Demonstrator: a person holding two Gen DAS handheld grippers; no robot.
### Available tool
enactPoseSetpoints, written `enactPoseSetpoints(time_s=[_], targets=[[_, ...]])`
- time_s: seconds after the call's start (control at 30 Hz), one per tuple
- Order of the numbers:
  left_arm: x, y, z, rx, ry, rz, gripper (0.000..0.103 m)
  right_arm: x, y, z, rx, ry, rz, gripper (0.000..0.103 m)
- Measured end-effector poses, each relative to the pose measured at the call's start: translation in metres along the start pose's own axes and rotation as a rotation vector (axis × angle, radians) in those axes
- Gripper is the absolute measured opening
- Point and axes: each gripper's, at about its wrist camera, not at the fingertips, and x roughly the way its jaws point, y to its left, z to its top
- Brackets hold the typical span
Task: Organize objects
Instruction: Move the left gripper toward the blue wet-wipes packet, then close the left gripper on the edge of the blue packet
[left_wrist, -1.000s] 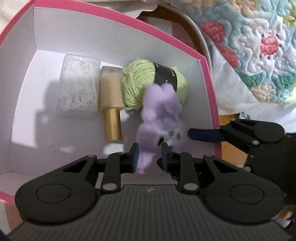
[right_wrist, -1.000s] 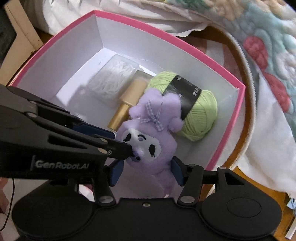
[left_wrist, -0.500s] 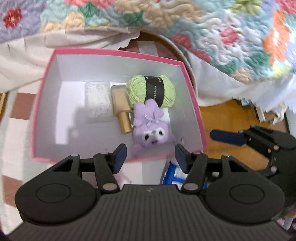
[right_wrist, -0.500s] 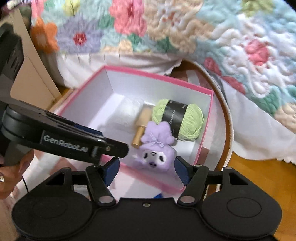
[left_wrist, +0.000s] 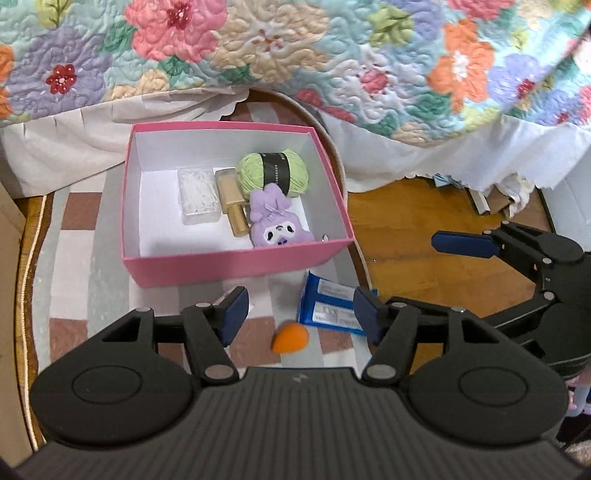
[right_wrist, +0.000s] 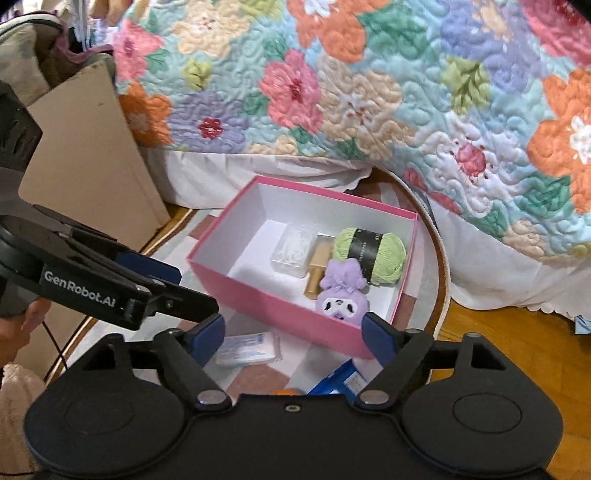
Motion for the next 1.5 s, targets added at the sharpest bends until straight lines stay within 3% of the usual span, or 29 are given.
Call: enactPoseSetpoints(time_s=[0.1, 0.17, 0.33, 0.5, 0.7, 0.9, 0.97, 1.1, 1.17, 1.3, 1.4, 1.5], targets=[[-0.008, -0.004, -0.013, 0.025, -0.008, 0.024, 0.064, -0.016, 0.006, -0.012, 0.003, -0.007, 0.003, 0.093], [-0.01, -0.004, -0.021, 0.016, -0.015, 0.026, 0.073, -0.021, 0.006, -0.02, 0.013, -0.007, 0.009, 0.093], [-0.005, -0.008, -0.037, 0.039, -0.034, 0.025, 0.081, -0.023, 0.004, -0.046, 0.04, 0.032, 0.019, 0.093], [0.022, -0.021, -0.045, 0.108, -0.029, -0.012, 0.089, -0.015, -0.013, -0.073, 0.134, 0.044, 0.046, 0.093], [0.07, -0.028, -0.047, 0.107, -0.027, -0.025, 0.089, 0.01, -0.045, -0.101, 0.26, 0.007, 0.003, 0.093], [0.122, -0.03, -0.053, 0.153, 0.007, -0.034, 0.083, 0.047, -0.068, -0.123, 0.334, 0.006, -0.031, 0.093], [0.14, -0.031, -0.053, 0.154, 0.046, -0.04, 0.075, 0.057, -0.078, -0.13, 0.384, 0.02, -0.033, 0.093], [0.173, -0.036, -0.054, 0.15, 0.088, -0.011, 0.074, 0.075, -0.094, -0.138, 0.401, 0.062, -0.068, 0.092], [0.189, -0.038, -0.054, 0.153, 0.098, -0.01, 0.068, 0.08, -0.103, -0.138, 0.404, 0.074, -0.057, 0.092], [0.214, -0.04, -0.054, 0.178, 0.092, 0.023, 0.066, 0.089, -0.118, -0.142, 0.428, 0.091, -0.029, 0.091], [0.228, -0.036, -0.056, 0.18, 0.075, 0.038, 0.061, 0.103, -0.13, -0.149, 0.48, 0.113, -0.004, 0.083], [0.238, -0.031, -0.057, 0.19, 0.078, 0.046, 0.054, 0.114, -0.136, -0.155, 0.507, 0.129, 0.008, 0.067]])
